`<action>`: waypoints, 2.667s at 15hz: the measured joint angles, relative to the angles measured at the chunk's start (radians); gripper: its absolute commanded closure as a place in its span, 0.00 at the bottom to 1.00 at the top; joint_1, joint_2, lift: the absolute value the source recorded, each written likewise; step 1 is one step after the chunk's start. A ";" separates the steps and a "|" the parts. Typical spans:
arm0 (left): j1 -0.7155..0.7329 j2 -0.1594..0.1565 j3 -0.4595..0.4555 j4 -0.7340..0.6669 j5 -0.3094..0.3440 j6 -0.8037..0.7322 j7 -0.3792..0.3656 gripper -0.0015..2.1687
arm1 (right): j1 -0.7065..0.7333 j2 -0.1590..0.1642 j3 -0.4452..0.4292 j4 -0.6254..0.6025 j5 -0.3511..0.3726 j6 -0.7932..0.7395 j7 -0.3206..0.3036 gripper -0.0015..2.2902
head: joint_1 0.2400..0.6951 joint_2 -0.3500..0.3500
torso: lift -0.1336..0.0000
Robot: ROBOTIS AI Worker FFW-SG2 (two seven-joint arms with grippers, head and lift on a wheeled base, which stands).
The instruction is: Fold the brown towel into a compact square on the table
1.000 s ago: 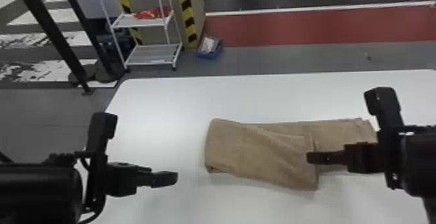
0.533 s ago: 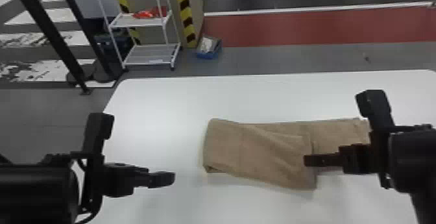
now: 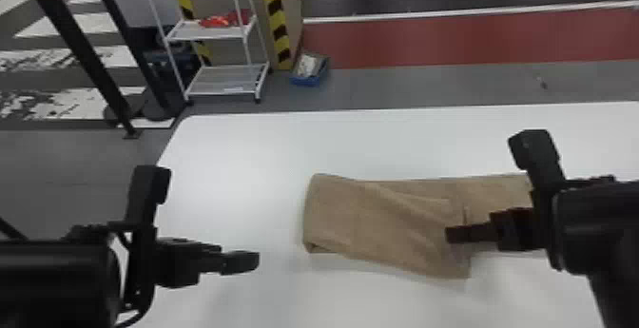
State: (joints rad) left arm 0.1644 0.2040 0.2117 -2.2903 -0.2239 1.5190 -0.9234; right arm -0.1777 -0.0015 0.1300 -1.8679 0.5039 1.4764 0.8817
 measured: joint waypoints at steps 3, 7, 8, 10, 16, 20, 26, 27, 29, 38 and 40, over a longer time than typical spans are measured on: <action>0.001 0.000 0.000 0.004 0.000 -0.005 0.000 0.04 | -0.008 0.000 0.006 0.007 -0.002 -0.003 -0.001 0.33 | 1.00 0.75 | 0.07; 0.001 0.000 0.000 0.011 -0.001 -0.007 0.001 0.04 | -0.012 0.000 0.006 0.019 -0.003 -0.013 -0.004 0.47 | 1.00 0.75 | 0.07; 0.001 0.000 -0.001 0.012 -0.001 -0.007 0.002 0.04 | -0.012 0.000 0.005 0.019 -0.007 -0.017 -0.008 0.47 | 1.00 0.75 | 0.07; 0.001 0.000 -0.001 0.012 -0.001 -0.007 0.002 0.04 | -0.013 0.000 -0.001 0.012 -0.029 -0.032 -0.018 0.47 | 1.00 0.75 | 0.07; 0.000 0.000 0.009 0.004 0.006 -0.007 0.003 0.04 | -0.029 0.000 -0.078 -0.067 -0.155 -0.061 -0.016 0.47 | 1.00 0.76 | 0.07; -0.005 -0.001 0.014 0.002 0.016 -0.012 0.013 0.04 | -0.032 0.000 -0.131 -0.064 -0.167 -0.066 -0.018 0.47 | 1.00 0.73 | 0.07; -0.016 -0.008 0.013 -0.001 0.020 -0.017 0.012 0.04 | -0.050 0.000 -0.220 -0.081 -0.185 -0.005 -0.006 0.47 | 1.00 0.67 | 0.07; -0.017 -0.008 0.013 -0.001 0.020 -0.016 0.012 0.04 | -0.045 0.000 -0.229 -0.084 -0.180 -0.004 -0.001 0.47 | 1.00 0.66 | 0.07; -0.018 -0.009 0.010 -0.001 0.020 -0.016 0.014 0.04 | -0.040 0.000 -0.263 -0.087 -0.183 -0.014 0.003 0.47 | 1.00 0.64 | 0.07; -0.030 -0.012 0.004 -0.004 0.020 -0.022 0.025 0.04 | -0.090 0.000 -0.399 -0.132 -0.265 0.078 0.008 0.47 | 1.00 0.57 | 0.07; -0.027 -0.013 0.002 -0.005 0.023 -0.022 0.025 0.04 | -0.098 0.000 -0.415 -0.113 -0.250 0.077 0.007 0.47 | 1.00 0.55 | 0.07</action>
State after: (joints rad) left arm 0.1376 0.1907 0.2140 -2.2948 -0.2012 1.4967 -0.8981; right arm -0.2756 -0.0015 -0.2851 -1.9810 0.2543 1.5531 0.8885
